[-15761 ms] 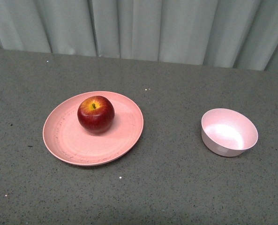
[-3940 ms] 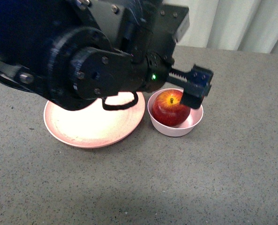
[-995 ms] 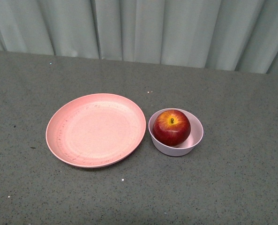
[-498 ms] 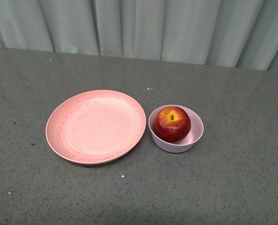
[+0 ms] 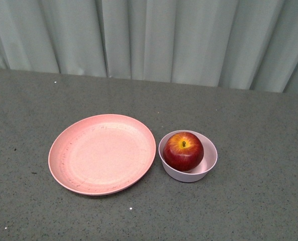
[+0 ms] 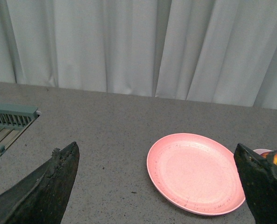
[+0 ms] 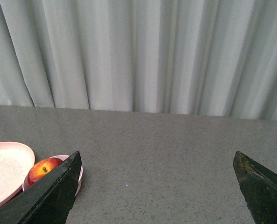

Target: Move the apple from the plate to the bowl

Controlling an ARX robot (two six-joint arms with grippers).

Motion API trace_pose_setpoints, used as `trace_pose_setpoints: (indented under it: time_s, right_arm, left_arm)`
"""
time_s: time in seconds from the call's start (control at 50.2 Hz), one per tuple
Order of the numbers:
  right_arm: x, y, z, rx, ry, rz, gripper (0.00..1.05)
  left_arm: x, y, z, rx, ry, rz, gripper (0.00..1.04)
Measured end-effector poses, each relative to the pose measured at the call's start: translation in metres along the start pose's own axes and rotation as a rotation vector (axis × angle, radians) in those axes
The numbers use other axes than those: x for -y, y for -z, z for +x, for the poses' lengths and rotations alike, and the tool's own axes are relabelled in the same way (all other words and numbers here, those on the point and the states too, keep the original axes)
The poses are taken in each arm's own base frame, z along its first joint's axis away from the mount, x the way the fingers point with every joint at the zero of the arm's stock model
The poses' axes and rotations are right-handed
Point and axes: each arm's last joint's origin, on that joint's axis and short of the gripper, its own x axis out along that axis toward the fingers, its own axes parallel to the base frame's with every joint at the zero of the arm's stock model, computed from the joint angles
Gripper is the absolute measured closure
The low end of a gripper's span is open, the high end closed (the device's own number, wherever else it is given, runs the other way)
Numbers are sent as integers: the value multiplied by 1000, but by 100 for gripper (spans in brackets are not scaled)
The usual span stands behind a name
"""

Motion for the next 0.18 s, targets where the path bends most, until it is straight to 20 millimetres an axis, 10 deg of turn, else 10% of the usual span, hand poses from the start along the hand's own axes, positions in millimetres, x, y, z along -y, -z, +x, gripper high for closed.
trace_pose_setpoints:
  time_s: [0.179]
  right_arm:
    - [0, 0, 0, 0, 0, 0, 9]
  left_arm:
    - [0, 0, 0, 0, 0, 0, 7]
